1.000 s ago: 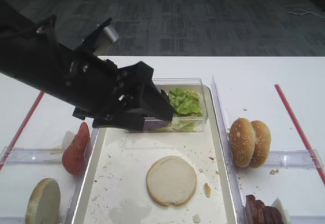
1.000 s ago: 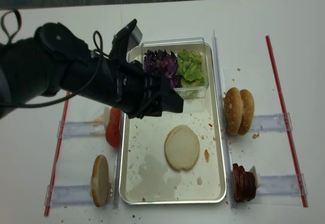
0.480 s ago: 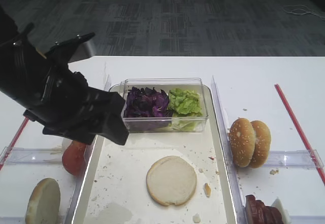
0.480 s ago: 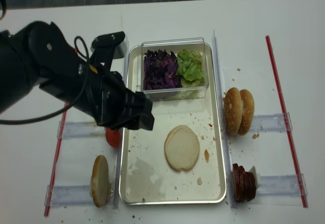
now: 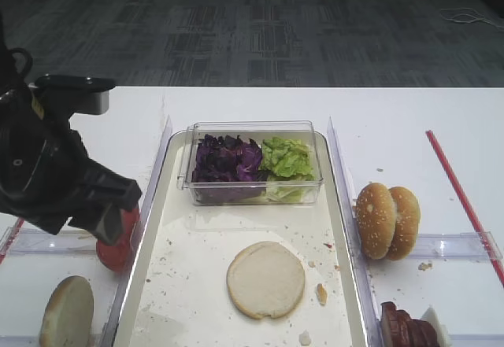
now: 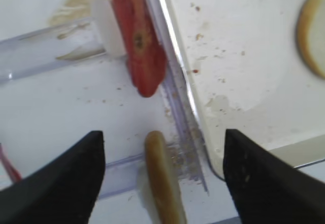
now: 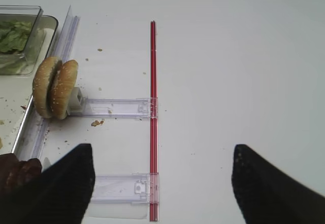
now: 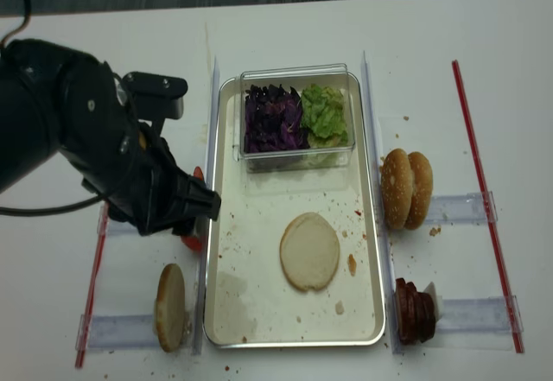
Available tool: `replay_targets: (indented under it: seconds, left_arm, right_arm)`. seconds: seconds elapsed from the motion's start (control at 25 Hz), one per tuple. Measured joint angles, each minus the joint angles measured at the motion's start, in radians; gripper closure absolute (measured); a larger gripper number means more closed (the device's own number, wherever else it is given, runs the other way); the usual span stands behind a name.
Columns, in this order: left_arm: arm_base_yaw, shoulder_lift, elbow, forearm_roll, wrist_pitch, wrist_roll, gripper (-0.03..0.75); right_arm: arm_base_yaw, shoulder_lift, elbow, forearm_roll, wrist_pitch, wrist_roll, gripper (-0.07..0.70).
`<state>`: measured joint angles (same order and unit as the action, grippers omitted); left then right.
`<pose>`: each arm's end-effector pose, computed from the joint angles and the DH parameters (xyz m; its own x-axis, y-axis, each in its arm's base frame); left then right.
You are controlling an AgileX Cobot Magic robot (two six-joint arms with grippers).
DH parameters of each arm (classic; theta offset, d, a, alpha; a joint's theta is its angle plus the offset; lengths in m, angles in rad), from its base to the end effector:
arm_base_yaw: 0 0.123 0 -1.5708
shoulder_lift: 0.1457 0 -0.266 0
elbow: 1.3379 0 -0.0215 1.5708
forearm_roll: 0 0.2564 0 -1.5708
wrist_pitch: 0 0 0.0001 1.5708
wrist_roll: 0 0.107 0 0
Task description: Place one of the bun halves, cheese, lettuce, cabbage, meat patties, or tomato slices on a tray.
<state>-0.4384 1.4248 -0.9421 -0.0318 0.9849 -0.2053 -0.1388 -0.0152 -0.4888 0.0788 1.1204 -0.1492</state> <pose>0.2387 -0.1151 0.2050 -0.9618 0.2069 -0.1790 0.2218 0.9728 -0.0673 0.0301 0.0035 0.2645 -0.5045 -0.0449 -0.8622 0.0197 0.9978 -0.0635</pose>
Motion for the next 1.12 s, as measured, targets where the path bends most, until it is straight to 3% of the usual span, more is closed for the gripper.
replay_targets:
  seconds: [0.32, 0.48, 0.84, 1.12]
  left_arm:
    - [0.009, 0.000, 0.000, 0.032, 0.028, -0.032, 0.226]
    - [0.095, 0.000, 0.000, 0.032, 0.038, -0.052, 0.226]
    - [0.329, 0.000, 0.000, 0.159, 0.132, -0.054, 0.226]
    - [0.359, -0.021, 0.005, 0.164, 0.162, -0.054, 0.244]
  right_arm:
    - [0.000, 0.000, 0.000, 0.000, 0.000, 0.000, 0.041]
    - [0.000, 0.000, 0.000, 0.000, 0.000, 0.000, 0.041]
    - [0.000, 0.000, 0.000, 0.000, 0.000, 0.000, 0.041]
    - [0.000, 0.000, 0.000, 0.000, 0.000, -0.002, 0.041]
